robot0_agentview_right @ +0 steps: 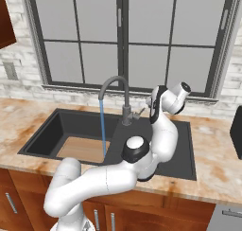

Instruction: Turn on the sink faucet with hot water and rinse the cutting board for ten seconds, then turn off the faucet. Push the cutting board to reach the water if necessary.

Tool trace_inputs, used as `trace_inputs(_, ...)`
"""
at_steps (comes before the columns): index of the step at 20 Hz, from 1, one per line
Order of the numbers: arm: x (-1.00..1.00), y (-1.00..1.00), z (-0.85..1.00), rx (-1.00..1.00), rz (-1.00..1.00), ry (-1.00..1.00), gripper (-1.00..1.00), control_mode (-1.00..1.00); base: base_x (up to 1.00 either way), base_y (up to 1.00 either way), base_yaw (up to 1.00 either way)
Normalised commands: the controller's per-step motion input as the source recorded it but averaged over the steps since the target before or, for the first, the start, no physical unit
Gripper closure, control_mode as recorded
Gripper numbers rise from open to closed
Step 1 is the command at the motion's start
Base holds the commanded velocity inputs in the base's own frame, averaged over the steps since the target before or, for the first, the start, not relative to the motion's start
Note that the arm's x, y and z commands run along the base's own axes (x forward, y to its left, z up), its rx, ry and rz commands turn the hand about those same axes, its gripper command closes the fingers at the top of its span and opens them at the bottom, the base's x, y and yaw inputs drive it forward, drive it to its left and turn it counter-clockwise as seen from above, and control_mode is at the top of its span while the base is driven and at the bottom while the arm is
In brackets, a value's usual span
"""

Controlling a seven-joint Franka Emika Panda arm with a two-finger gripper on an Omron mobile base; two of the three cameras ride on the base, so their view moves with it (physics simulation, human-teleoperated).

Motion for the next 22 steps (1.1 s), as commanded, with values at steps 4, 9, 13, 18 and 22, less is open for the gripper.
trace_inputs(4, 0.0, 0.0, 0.0, 0.0, 0.0, 0.0, -1.0, -1.0, 0.0, 0.0, 0.0)
trace_inputs(9, 0.0, 0.0, 0.0, 0.0, 0.0, 0.0, -1.0, -1.0, 0.0, 0.0, 0.0)
trace_inputs(13, 0.0, 0.0, 0.0, 0.0, 0.0, 0.0, -1.0, -1.0, 0.0, 0.0, 0.0)
trace_inputs(18, 0.0, 0.0, 0.0, 0.0, 0.0, 0.0, -1.0, -1.0, 0.0, 0.0, 0.0)
trace_inputs(22, 0.0, 0.0, 0.0, 0.0, 0.0, 0.0, -1.0, -1.0, 0.0, 0.0, 0.0)
